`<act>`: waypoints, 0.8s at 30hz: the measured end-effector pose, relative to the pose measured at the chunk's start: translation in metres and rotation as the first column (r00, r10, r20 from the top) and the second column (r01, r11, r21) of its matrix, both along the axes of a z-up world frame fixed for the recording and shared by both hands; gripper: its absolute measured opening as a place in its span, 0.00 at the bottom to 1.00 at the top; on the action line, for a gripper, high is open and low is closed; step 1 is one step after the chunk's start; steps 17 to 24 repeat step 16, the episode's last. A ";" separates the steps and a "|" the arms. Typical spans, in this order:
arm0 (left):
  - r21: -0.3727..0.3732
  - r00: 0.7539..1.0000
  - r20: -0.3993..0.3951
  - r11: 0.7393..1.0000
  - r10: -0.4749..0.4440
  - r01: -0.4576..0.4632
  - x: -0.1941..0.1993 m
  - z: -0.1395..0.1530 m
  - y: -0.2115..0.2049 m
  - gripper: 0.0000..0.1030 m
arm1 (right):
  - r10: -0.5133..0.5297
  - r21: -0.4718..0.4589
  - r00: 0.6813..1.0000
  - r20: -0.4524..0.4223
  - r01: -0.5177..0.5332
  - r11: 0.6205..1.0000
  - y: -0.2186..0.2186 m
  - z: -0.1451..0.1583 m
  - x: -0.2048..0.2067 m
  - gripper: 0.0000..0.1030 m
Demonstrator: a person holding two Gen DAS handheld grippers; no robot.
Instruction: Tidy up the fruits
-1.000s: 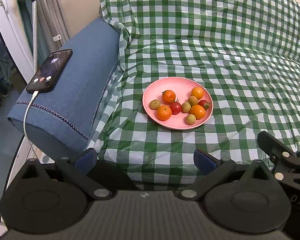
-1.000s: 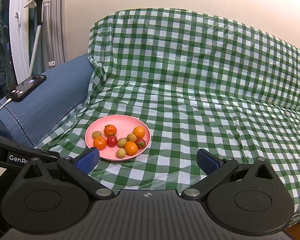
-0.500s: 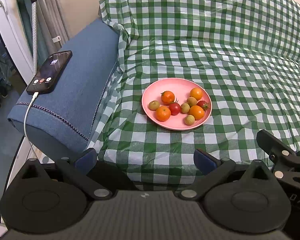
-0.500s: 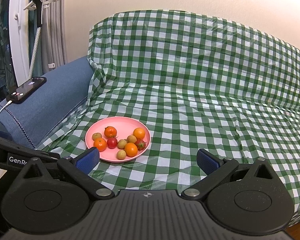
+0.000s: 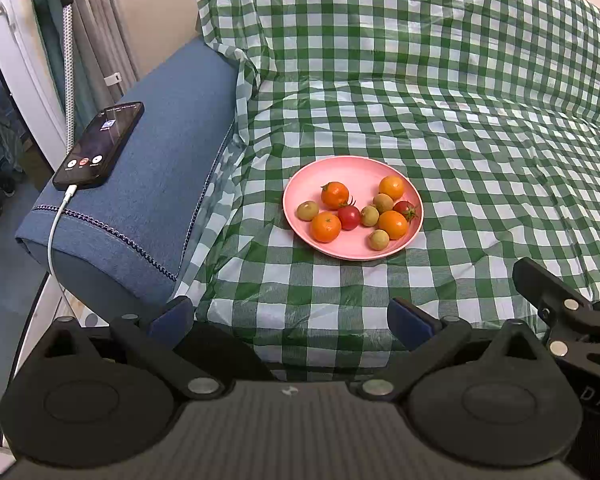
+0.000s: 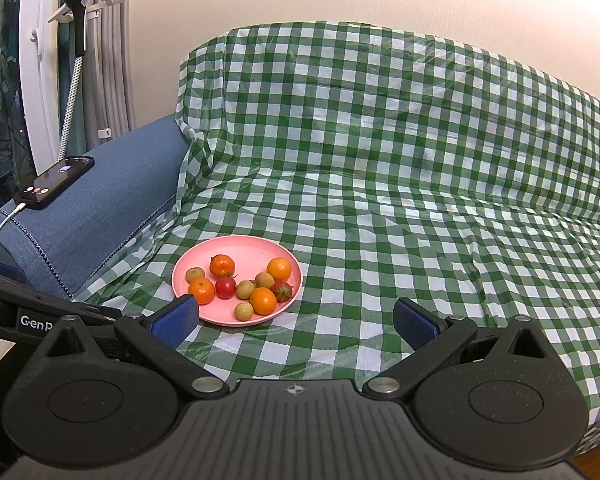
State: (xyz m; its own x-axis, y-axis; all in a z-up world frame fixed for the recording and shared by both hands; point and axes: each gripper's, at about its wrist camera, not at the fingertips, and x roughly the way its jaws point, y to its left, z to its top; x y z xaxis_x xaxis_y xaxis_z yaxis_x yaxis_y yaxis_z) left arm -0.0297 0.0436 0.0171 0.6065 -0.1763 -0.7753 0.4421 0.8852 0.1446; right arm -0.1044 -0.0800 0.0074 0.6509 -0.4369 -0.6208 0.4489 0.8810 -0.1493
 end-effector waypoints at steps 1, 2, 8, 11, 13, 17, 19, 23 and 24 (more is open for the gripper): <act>0.000 1.000 0.000 1.000 -0.001 0.001 0.000 0.000 0.000 1.00 | 0.000 0.000 1.000 0.000 0.000 1.000 0.000 0.000 0.000 0.99; 0.000 1.000 0.000 1.000 -0.001 0.001 0.000 0.000 0.001 1.00 | -0.001 0.000 1.000 0.000 0.001 1.000 0.000 0.000 0.000 0.99; 0.001 1.000 0.001 1.000 -0.002 0.002 0.000 0.000 0.000 1.00 | -0.001 0.001 1.000 0.002 0.001 1.000 0.000 -0.001 -0.001 0.99; 0.001 1.000 0.000 1.000 -0.001 0.001 0.000 0.000 0.000 1.00 | -0.001 0.001 1.000 0.002 0.001 1.000 0.000 -0.001 -0.001 0.99; 0.001 1.000 0.004 1.000 0.000 0.000 0.000 -0.001 0.001 1.00 | -0.001 0.002 1.000 0.003 0.001 1.000 0.001 0.000 0.000 0.99; -0.002 1.000 0.010 1.000 0.012 -0.012 0.000 -0.002 0.004 1.00 | 0.001 0.003 1.000 0.003 -0.001 1.000 0.001 -0.001 0.000 0.99; -0.002 1.000 0.010 1.000 0.012 -0.012 0.000 -0.002 0.004 1.00 | 0.001 0.003 1.000 0.003 -0.001 1.000 0.001 -0.001 0.000 0.99; -0.002 1.000 0.010 1.000 0.012 -0.012 0.000 -0.002 0.004 1.00 | 0.001 0.003 1.000 0.003 -0.001 1.000 0.001 -0.001 0.000 0.99; -0.002 1.000 0.010 1.000 0.012 -0.012 0.000 -0.002 0.004 1.00 | 0.001 0.003 1.000 0.003 -0.001 1.000 0.001 -0.001 0.000 0.99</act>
